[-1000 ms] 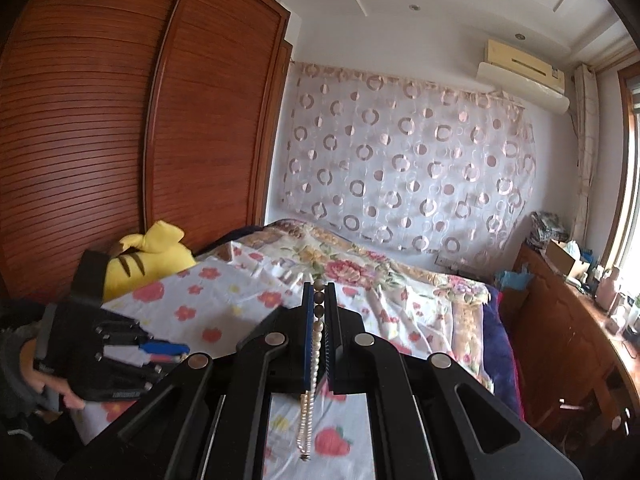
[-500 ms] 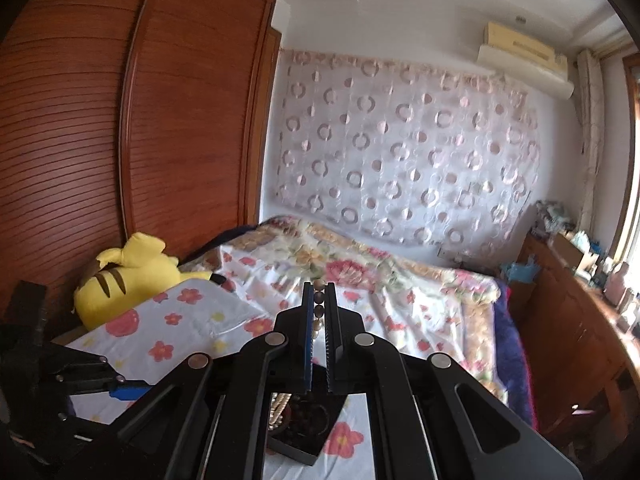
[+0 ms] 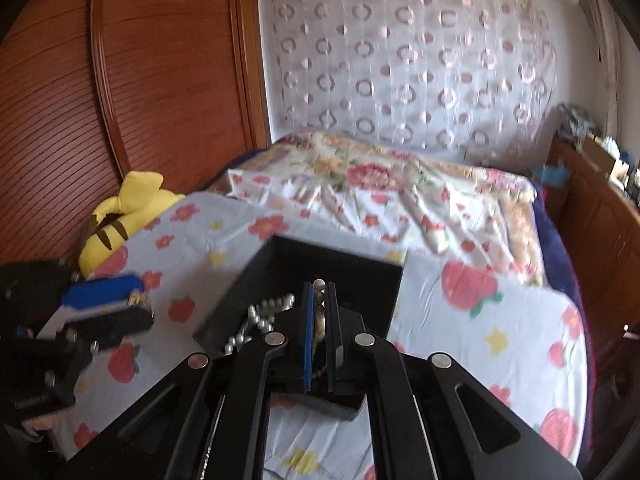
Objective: Organize jewelry
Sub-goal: 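Lower the gold ring into the box with the left tool while the right releases pearls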
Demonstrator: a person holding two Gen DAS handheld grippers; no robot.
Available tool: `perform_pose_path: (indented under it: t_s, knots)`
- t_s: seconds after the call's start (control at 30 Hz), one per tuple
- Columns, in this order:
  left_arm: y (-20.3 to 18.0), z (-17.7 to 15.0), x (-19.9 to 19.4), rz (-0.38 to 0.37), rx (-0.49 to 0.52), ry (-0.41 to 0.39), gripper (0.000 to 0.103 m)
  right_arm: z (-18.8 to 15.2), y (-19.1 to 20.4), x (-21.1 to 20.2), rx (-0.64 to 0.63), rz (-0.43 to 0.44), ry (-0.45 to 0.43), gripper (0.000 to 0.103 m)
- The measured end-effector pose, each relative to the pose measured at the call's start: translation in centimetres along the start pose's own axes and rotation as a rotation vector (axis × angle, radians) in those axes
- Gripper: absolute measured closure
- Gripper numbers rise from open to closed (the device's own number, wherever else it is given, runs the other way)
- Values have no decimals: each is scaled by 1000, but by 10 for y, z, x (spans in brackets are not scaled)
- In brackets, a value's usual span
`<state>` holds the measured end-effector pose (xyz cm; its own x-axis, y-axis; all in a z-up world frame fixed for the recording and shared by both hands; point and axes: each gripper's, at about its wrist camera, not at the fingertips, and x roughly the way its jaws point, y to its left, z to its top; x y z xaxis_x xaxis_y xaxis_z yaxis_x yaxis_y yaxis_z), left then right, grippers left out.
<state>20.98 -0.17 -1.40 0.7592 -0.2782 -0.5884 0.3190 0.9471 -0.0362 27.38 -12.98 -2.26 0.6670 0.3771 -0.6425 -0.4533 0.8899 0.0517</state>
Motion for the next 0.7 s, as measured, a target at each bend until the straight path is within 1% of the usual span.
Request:
perform_pose_path:
  t_s: [0.07, 0.1, 0.13, 0.2, 0.4, 0.57, 0.7]
  knots:
    - [1, 2, 7, -4, -3, 1, 80, -6, 0, -3, -11, -20, 1, 96]
    - [2, 4, 13, -9, -6, 6, 80, -8, 0, -5, -13, -24, 1, 89]
    - [2, 5, 17, -11, -8, 7, 80, -10, -2, -9, -13, -20, -2, 79]
    - [2, 9, 26, -7, -8, 11, 80, -15, -4, -16, -15, -21, -10, 69]
    - [3, 28, 55, 6, -9, 29, 80, -21, -17, -37, 2, -17, -32, 69]
    - [5, 39, 79, 22, -10, 53, 80, -39, -21, -57, 10, -18, -46, 69]
    - [6, 42, 95, 39, -13, 79, 80, -50, -26, -68, 20, -13, -45, 69]
